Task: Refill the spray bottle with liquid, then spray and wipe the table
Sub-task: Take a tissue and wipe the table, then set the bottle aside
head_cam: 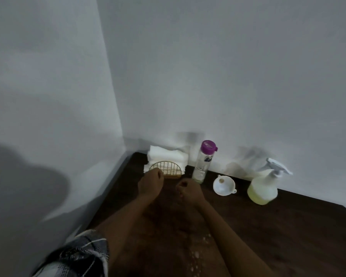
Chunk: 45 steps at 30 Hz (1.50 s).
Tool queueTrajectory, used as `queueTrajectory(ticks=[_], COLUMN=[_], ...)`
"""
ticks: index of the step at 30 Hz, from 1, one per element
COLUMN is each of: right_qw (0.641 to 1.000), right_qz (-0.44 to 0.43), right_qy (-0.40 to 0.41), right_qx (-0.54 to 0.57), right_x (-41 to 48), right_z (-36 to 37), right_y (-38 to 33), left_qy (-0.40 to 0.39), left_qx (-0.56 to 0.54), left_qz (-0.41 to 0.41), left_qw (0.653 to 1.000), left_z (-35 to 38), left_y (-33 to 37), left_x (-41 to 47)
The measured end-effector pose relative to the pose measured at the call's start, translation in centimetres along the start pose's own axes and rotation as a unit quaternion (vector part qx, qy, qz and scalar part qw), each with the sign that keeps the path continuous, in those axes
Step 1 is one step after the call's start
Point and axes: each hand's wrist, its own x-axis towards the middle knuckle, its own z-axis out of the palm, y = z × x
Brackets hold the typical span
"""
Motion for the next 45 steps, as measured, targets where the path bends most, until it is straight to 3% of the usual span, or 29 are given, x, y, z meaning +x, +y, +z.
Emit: queueTrajectory(ticks=[6, 16, 20, 28, 37, 45], right_qw=[0.989, 0.951, 0.925, 0.918, 0.922, 0.941], right_qz=[-0.027, -0.077, -0.095, -0.15, -0.164, -0.157], right_qy=[0.089, 0.103, 0.159, 0.219, 0.178, 0.187], right_qx=[-0.114, -0.282, -0.332, -0.296, -0.304, -0.235], right_x=[5.2, 12.4, 13.1, 13.0, 13.4, 13.2], right_z=[1.2, 4.1, 5.0, 5.6, 5.2, 4.0], right_y=[-4.3, -6.0, -5.5, -4.6, -3.9, -4.1], left_qy=[0.009, -0.045, -0.036, -0.023, -0.02, -0.03], left_qx=[-0.068, -0.104, -0.143, -0.159, -0.17, -0.147], left_qz=[-0.017, 0.025, 0.03, 0.037, 0.037, 0.032], left_qw=[0.997, 0.993, 0.989, 0.986, 0.984, 0.988], left_z=[-1.4, -0.1, 0.0, 0.4, 0.0, -0.9], left_y=[-2.7, -5.1, -5.9, -6.5, -6.3, -6.3], left_x=[5.0, 8.7, 9.5, 10.2, 10.3, 10.8])
